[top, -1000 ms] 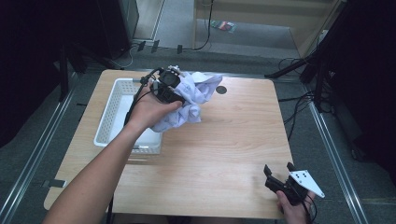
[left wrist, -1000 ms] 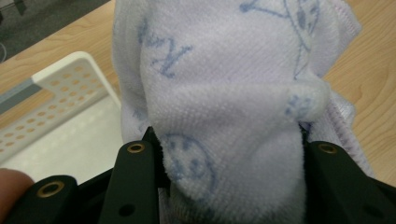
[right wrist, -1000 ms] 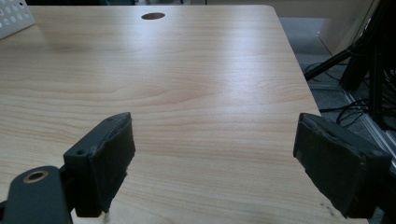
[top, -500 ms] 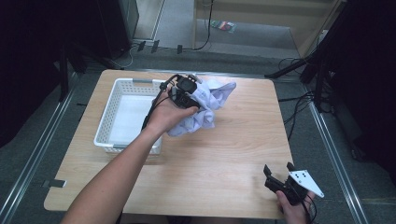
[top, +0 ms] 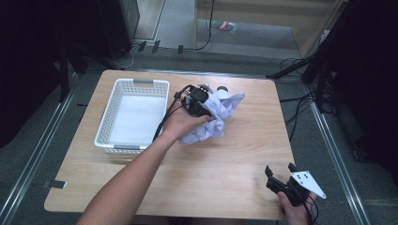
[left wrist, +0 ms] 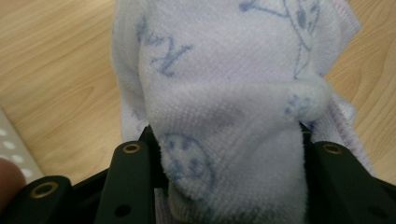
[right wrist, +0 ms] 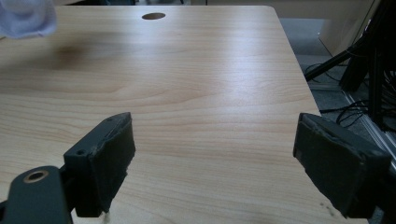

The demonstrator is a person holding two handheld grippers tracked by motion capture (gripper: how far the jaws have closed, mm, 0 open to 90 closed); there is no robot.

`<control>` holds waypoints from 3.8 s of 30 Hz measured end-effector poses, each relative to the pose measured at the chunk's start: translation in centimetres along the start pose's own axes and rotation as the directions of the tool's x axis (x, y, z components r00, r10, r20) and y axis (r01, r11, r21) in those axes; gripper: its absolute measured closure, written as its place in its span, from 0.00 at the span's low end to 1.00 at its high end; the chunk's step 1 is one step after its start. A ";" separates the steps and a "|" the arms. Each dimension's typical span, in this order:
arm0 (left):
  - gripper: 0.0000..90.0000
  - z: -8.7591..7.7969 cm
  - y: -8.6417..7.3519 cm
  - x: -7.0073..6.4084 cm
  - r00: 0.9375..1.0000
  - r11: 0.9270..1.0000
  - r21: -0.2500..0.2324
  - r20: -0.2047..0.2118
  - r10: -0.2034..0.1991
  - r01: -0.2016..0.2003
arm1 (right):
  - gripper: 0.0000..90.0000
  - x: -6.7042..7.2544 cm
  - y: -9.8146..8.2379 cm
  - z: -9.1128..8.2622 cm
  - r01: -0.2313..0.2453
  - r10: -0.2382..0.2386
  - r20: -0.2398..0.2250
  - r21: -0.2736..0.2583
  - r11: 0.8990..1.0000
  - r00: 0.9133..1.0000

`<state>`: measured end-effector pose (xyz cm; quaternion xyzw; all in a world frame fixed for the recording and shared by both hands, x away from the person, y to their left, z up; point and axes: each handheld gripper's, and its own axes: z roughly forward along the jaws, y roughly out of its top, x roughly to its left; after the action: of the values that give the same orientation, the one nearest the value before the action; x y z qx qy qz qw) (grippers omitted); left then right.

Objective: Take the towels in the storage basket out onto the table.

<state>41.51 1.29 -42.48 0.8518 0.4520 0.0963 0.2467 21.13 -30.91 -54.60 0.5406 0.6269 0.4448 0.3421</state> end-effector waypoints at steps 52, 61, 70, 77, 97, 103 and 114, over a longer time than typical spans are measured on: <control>0.00 -3.7 -3.8 3.9 0.997 0.996 -0.050 -0.016 -0.079 0.078 | 0.14 0.0 0.0 0.0 -0.005 0.005 0.000 0.004 1.000 1.000; 0.00 -5.9 -5.8 6.2 0.993 0.992 -0.075 -0.050 -0.103 0.099 | 0.14 0.0 0.0 0.0 -0.001 0.001 0.002 0.006 1.000 1.000; 0.00 -7.9 -8.0 7.8 0.989 0.989 -0.105 -0.094 -0.113 0.103 | 0.14 0.0 0.0 0.1 -0.001 0.001 0.002 0.012 1.000 1.000; 0.00 -9.4 -10.2 9.5 0.984 0.981 -0.139 -0.097 -0.149 0.134 | 0.14 0.0 0.0 0.1 -0.001 0.001 0.002 0.013 1.000 1.000; 0.00 -12.7 -17.8 12.0 0.963 0.953 -0.237 -0.150 -0.225 0.186 | 0.14 -0.1 0.1 0.1 -0.006 0.006 0.005 0.015 1.000 1.000; 0.00 -13.2 -20.5 12.4 0.955 0.932 -0.295 -0.142 -0.261 0.211 | 0.14 0.0 0.1 0.2 -0.004 0.004 0.007 0.016 1.000 1.000; 0.00 -13.6 -25.3 13.0 0.948 0.882 -0.420 -0.129 -0.293 0.215 | 0.14 0.0 0.1 0.2 -0.003 0.003 0.008 0.017 1.000 1.000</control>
<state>25.37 28.35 -44.40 0.7033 0.5520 0.2335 0.3822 21.33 -30.90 -54.60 0.5462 0.6285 0.4378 0.3391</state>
